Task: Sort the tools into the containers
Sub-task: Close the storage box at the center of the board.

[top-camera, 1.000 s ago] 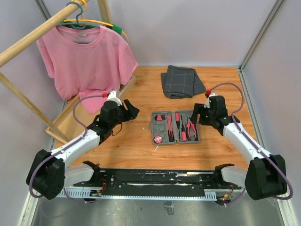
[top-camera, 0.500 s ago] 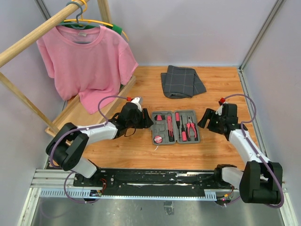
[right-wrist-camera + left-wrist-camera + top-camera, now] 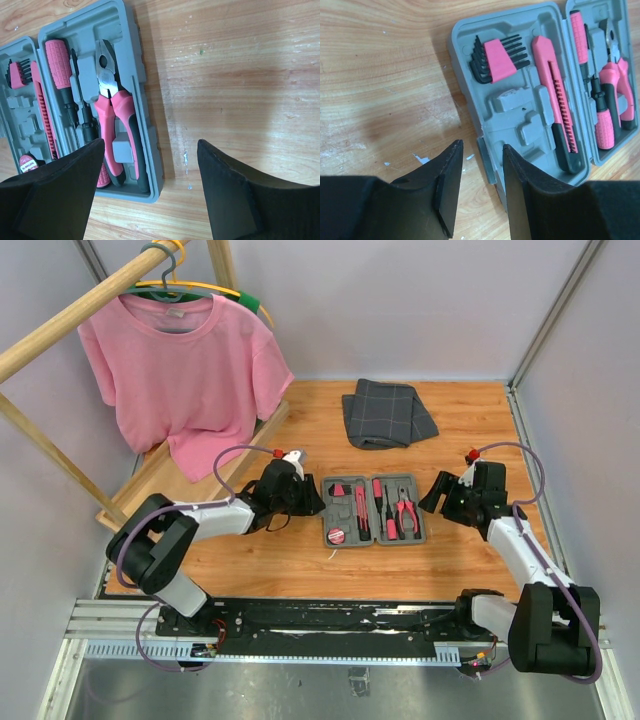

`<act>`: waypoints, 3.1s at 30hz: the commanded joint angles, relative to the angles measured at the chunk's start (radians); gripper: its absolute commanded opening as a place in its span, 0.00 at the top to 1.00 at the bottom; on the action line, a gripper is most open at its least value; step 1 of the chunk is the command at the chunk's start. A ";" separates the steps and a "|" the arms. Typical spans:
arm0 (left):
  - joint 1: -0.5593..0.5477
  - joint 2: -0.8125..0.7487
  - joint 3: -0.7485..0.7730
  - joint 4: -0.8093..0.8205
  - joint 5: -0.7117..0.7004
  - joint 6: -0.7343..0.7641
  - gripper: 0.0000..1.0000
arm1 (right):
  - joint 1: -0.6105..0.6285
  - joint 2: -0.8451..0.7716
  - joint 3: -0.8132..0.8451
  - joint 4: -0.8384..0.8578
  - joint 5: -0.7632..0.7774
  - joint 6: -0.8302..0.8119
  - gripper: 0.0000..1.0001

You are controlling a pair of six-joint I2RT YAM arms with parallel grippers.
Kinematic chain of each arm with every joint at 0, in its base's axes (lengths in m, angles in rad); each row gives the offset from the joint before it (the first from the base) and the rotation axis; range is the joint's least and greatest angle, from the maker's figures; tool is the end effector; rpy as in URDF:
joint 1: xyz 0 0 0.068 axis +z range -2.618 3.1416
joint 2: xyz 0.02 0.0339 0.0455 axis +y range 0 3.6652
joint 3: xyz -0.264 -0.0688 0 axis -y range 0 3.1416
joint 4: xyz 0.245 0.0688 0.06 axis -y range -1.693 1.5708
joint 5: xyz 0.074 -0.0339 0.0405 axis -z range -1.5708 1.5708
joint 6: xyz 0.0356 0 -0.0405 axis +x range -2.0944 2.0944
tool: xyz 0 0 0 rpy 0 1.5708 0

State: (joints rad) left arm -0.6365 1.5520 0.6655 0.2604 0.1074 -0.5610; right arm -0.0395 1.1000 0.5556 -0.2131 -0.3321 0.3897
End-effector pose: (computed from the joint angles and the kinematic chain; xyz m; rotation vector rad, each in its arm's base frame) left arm 0.2430 -0.1844 0.1614 0.1503 2.3011 -0.7662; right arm 0.2194 0.0029 0.1992 0.3330 2.3200 0.5612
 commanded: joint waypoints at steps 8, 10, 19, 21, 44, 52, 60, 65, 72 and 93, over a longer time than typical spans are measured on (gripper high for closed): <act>-0.006 0.040 0.000 0.042 -0.006 0.000 0.84 | -0.022 0.005 -0.025 0.015 0.004 0.018 0.25; -0.006 0.038 -0.005 0.043 -0.013 -0.002 0.90 | -0.023 0.008 -0.031 0.027 0.012 0.028 0.25; -0.006 0.033 -0.047 0.080 -0.008 -0.017 0.93 | -0.054 0.079 -0.061 0.146 -0.092 0.070 0.24; -0.006 0.025 -0.053 0.088 -0.006 -0.020 0.87 | -0.054 0.092 -0.064 0.160 -0.117 0.076 0.25; 0.041 -0.017 -0.110 0.193 0.075 -0.086 0.65 | -0.055 0.116 -0.071 0.174 -0.152 0.073 0.25; 0.044 0.006 -0.123 0.207 0.080 -0.091 0.73 | -0.056 0.119 -0.073 0.174 -0.154 0.071 0.25; 0.056 0.006 -0.166 0.221 0.064 -0.104 0.85 | -0.056 0.122 -0.078 0.172 -0.126 0.081 0.25; 0.057 0.021 -0.199 0.263 0.060 -0.120 0.91 | -0.056 0.131 -0.091 0.197 -0.136 0.095 0.23; 0.058 0.059 -0.216 0.302 0.070 -0.131 0.99 | -0.056 0.162 -0.131 0.322 -0.245 0.136 0.24; 0.056 0.073 -0.210 0.312 0.081 -0.123 1.00 | -0.043 0.121 -0.077 0.319 -0.457 0.178 0.35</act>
State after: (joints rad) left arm -0.5800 1.5929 0.4690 0.6071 0.1875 -0.7078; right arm -0.0845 1.2926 0.4278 0.1738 -0.7124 0.5739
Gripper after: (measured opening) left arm 0.106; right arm 0.649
